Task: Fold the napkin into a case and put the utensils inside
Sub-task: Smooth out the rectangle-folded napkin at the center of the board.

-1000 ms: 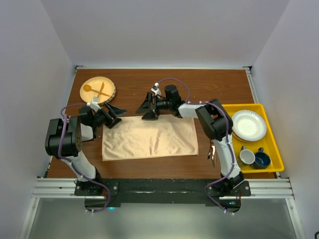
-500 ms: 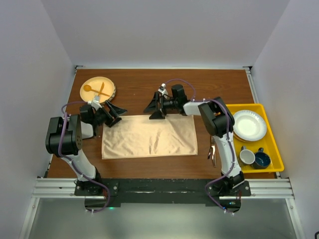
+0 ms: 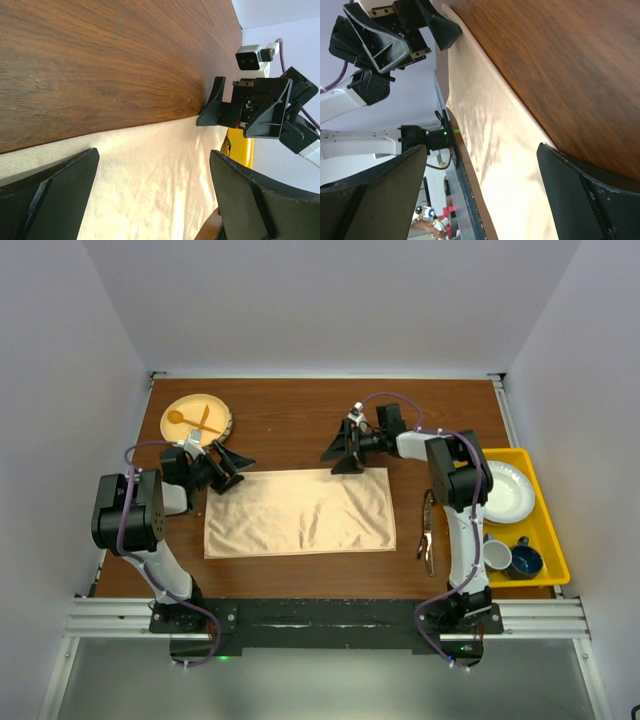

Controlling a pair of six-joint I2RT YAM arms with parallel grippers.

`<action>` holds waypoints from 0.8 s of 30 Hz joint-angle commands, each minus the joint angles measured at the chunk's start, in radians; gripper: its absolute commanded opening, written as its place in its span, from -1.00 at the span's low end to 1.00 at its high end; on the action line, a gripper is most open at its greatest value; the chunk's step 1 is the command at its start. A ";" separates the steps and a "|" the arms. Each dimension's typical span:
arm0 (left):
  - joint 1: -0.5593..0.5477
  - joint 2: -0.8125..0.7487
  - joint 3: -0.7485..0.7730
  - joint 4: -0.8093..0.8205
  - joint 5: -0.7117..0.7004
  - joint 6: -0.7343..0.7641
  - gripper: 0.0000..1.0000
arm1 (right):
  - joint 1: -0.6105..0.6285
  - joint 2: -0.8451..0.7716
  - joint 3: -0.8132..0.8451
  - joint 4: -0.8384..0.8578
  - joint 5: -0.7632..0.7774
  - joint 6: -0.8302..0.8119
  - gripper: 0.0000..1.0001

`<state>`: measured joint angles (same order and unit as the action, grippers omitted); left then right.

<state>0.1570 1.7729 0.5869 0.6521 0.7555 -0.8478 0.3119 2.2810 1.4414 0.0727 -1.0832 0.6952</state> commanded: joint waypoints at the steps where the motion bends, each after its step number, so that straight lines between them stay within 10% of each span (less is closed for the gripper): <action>1: 0.012 0.036 0.007 -0.118 -0.111 0.079 1.00 | -0.069 -0.023 0.002 -0.238 0.051 -0.209 0.96; 16: 0.012 0.034 0.007 -0.149 -0.124 0.092 1.00 | -0.204 -0.011 0.016 -0.527 0.078 -0.500 0.96; 24: -0.010 -0.033 0.057 -0.091 -0.010 0.079 1.00 | -0.188 -0.062 0.028 -0.449 0.043 -0.397 0.97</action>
<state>0.1566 1.7737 0.6117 0.6102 0.7677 -0.8261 0.1177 2.2490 1.4689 -0.3977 -1.1671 0.2821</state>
